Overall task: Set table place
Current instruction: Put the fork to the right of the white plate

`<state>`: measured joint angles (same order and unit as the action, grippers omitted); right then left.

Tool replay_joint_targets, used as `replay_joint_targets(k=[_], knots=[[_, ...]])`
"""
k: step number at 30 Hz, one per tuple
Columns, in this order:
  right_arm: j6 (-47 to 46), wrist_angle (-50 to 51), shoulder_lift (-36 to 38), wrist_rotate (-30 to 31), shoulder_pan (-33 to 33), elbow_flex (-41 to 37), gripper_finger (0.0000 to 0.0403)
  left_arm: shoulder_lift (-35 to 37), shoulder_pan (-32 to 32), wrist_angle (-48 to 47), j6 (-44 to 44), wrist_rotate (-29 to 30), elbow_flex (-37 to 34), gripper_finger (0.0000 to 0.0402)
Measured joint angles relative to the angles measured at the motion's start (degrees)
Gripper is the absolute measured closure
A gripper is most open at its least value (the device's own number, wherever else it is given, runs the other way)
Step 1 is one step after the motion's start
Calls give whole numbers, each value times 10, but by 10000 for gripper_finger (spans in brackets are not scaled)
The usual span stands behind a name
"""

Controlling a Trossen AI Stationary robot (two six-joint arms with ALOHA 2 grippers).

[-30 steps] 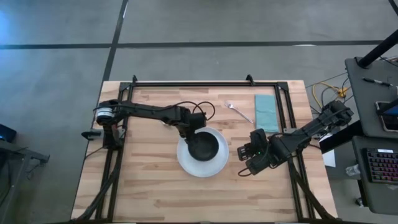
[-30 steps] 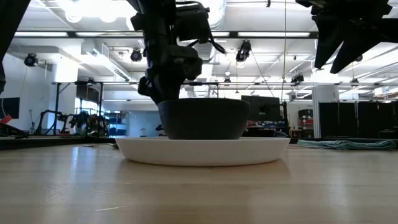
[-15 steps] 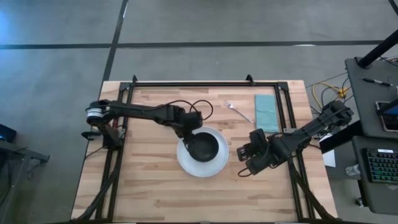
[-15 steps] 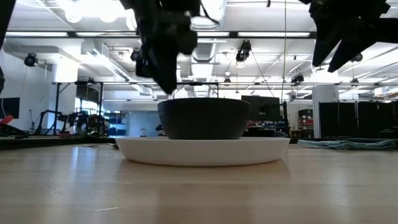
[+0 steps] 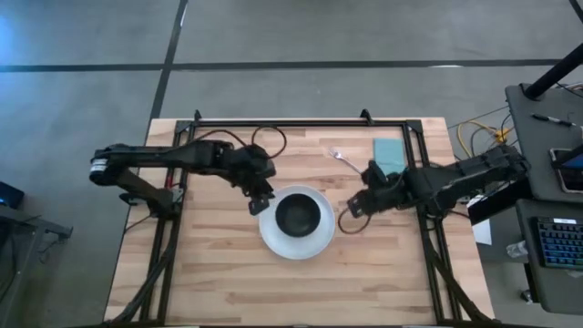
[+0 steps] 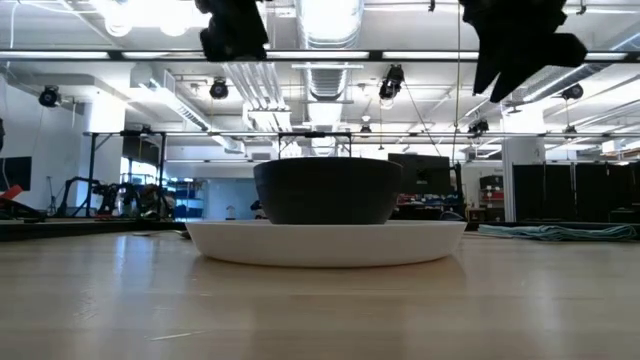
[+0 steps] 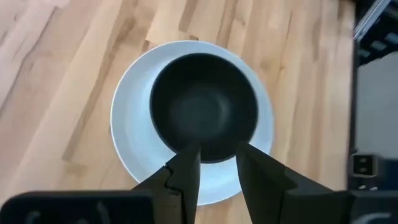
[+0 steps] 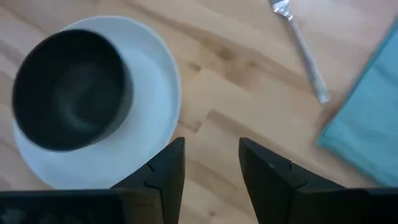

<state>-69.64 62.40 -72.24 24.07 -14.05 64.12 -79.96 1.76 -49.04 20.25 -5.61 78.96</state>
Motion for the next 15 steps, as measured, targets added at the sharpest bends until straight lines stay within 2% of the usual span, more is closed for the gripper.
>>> replay_joint_targets(k=[4,8,15], knots=[[79,4,11,-46,74,-7,267,24,-9,0,45,-1,-3,313],[162,4,0,-101,144,-15,268,34,-22,1,49,-1,-7,313],[220,-4,-29,-103,168,-6,262,36,-46,3,50,-1,-13,313]])
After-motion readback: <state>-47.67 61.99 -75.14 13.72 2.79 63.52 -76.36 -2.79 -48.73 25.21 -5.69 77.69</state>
